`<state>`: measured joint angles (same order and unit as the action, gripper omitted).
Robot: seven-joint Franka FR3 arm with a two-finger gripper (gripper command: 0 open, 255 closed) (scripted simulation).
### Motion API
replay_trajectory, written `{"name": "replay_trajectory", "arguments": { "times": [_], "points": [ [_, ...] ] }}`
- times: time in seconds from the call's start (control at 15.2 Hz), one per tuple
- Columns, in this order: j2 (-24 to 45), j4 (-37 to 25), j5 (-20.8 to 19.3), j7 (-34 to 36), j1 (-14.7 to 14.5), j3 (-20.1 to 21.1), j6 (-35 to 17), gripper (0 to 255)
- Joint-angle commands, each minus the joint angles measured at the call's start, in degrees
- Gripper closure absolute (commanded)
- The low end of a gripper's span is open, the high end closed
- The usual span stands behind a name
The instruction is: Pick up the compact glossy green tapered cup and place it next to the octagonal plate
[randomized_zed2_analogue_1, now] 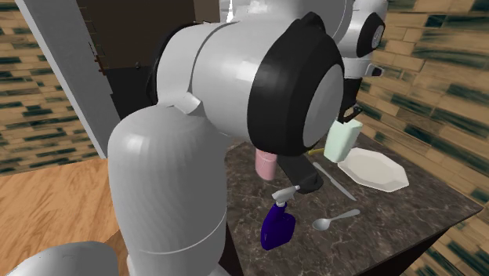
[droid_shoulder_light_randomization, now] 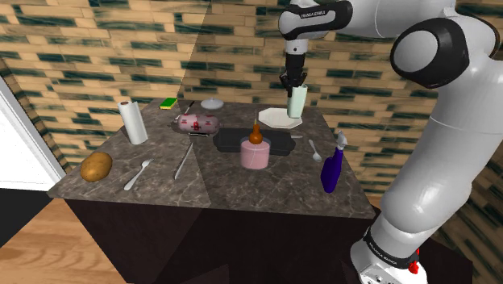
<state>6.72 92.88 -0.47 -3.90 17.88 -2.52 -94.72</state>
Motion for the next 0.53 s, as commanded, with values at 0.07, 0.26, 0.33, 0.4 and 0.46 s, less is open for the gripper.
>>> {"name": "replay_trajectory", "arguments": {
  "times": [0.07,0.26,0.33,0.4,0.46],
  "points": [
    [0.25,-1.43,-0.10,-3.74,2.04,-1.62,1.13,255],
    [1.03,-3.65,-0.13,-7.59,4.21,-3.30,2.52,255],
    [1.41,-4.55,-0.12,-8.88,4.95,-3.85,3.01,255],
    [1.86,-5.54,-0.10,-10.18,5.69,-4.41,3.53,255],
    [2.37,-6.61,-0.06,-11.47,6.45,-4.95,4.07,255]
  ]
}}
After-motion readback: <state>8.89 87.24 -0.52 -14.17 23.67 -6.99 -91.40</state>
